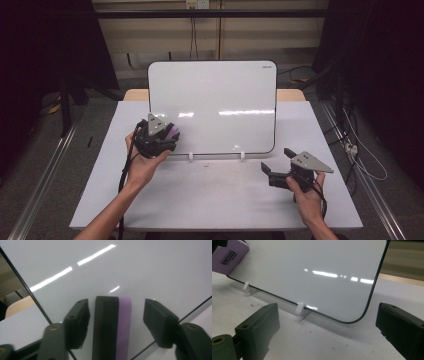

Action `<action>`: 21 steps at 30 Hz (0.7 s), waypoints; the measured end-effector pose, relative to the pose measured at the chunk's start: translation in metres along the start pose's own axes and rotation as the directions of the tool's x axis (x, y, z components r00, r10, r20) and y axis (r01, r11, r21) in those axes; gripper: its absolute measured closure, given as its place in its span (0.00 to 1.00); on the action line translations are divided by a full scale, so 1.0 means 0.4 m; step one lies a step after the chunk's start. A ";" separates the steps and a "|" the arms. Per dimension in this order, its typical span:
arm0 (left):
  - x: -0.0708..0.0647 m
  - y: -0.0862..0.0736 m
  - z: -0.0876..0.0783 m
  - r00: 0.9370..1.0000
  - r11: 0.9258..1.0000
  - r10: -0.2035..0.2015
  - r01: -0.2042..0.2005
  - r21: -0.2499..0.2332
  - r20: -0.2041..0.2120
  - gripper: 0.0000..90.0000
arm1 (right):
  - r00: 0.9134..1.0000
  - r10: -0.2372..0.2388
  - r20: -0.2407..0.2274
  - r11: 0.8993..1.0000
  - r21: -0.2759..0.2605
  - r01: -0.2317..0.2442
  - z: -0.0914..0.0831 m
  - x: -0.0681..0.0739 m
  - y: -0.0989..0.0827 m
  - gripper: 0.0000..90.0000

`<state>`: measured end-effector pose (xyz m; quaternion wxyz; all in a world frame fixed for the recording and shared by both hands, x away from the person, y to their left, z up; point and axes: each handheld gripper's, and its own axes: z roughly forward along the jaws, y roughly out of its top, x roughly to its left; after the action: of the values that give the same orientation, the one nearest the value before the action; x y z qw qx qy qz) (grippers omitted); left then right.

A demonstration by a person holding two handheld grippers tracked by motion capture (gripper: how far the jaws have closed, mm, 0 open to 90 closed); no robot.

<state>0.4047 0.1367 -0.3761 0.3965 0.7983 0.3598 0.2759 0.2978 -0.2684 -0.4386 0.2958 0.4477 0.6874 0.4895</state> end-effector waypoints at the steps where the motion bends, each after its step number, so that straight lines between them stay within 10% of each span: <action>1: 0.002 -0.002 -0.002 1.000 1.000 -0.013 0.013 -0.014 0.005 0.32 | 1.000 0.000 0.001 1.000 -0.001 0.000 0.001 -0.001 0.000 0.05; 10: 0.023 -0.020 -0.040 0.991 0.991 -0.097 0.105 -0.080 0.093 0.06 | 1.000 0.000 0.001 1.000 0.003 0.000 0.003 0.003 0.000 0.05; 18: 0.025 -0.043 -0.095 0.978 0.977 -0.125 0.150 -0.150 0.166 0.04 | 1.000 0.004 0.006 1.000 0.000 -0.004 0.001 0.000 0.000 0.07; 21: 0.018 -0.061 -0.108 0.984 0.980 -0.128 0.145 -0.136 0.127 0.05 | 1.000 0.005 0.006 1.000 -0.004 -0.005 -0.002 0.001 -0.001 0.06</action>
<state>0.3689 0.1715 -0.3722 0.4919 0.7557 0.3686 0.2258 0.2968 -0.2685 -0.4385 0.2975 0.4501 0.6844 0.4904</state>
